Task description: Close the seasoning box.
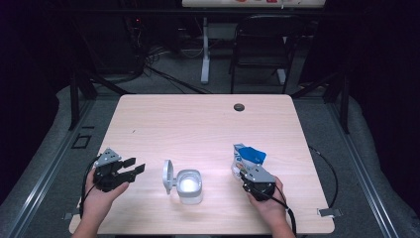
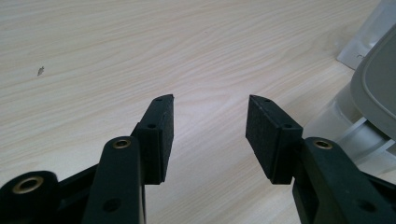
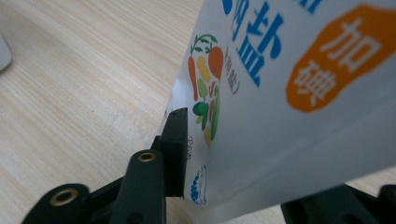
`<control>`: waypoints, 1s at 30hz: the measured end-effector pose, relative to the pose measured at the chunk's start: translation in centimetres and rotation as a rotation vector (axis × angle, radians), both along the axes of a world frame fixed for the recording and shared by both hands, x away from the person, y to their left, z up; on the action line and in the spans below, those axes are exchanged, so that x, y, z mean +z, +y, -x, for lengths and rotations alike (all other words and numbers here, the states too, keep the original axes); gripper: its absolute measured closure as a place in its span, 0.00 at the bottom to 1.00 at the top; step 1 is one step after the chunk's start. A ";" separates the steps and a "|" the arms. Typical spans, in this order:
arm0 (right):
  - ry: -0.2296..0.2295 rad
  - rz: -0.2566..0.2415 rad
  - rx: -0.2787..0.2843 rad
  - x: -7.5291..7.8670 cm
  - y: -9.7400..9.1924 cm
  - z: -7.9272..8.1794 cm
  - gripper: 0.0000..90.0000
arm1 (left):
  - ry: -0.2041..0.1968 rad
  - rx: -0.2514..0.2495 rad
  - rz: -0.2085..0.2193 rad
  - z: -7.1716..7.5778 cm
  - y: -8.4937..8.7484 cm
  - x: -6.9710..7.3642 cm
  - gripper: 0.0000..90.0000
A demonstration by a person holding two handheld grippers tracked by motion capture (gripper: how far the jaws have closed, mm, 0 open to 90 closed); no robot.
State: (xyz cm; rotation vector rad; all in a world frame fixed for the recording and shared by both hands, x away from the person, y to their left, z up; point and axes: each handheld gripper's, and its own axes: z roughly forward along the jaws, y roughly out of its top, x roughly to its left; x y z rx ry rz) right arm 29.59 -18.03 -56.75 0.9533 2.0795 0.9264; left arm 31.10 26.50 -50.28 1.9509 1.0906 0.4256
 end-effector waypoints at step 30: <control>0.034 -0.076 0.010 1.2 -1.2 1.0 0.53 | -0.004 -0.101 0.022 0.5 -2.3 1.5 0.70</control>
